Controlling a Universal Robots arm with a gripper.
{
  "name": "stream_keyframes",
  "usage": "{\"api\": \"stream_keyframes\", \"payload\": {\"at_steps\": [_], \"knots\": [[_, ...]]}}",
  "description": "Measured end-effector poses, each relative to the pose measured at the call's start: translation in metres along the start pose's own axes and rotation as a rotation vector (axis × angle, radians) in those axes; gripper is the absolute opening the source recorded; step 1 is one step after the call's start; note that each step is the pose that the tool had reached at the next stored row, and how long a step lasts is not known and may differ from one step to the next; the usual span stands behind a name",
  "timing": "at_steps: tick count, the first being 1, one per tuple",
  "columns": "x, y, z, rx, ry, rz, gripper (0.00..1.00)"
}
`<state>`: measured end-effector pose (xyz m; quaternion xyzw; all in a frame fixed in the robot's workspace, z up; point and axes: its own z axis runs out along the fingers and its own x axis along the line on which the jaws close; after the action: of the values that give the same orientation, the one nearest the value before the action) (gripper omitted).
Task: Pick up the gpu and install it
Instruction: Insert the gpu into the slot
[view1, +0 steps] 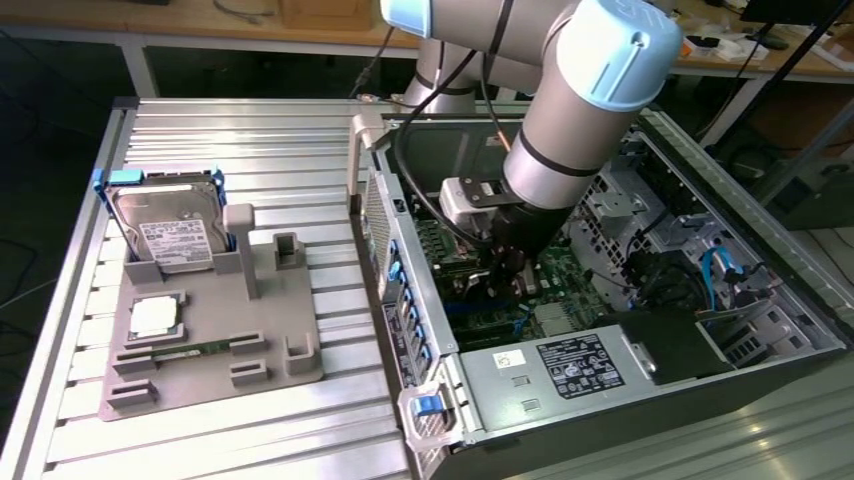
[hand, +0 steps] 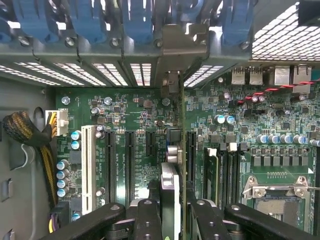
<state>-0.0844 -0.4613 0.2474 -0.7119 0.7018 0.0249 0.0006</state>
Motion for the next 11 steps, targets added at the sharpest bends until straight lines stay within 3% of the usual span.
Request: {"api": "stream_keyframes", "payload": {"at_steps": [11], "knots": [[0.0008,0.0008,-0.0003,0.0002,-0.0001,0.006,0.28]]}}
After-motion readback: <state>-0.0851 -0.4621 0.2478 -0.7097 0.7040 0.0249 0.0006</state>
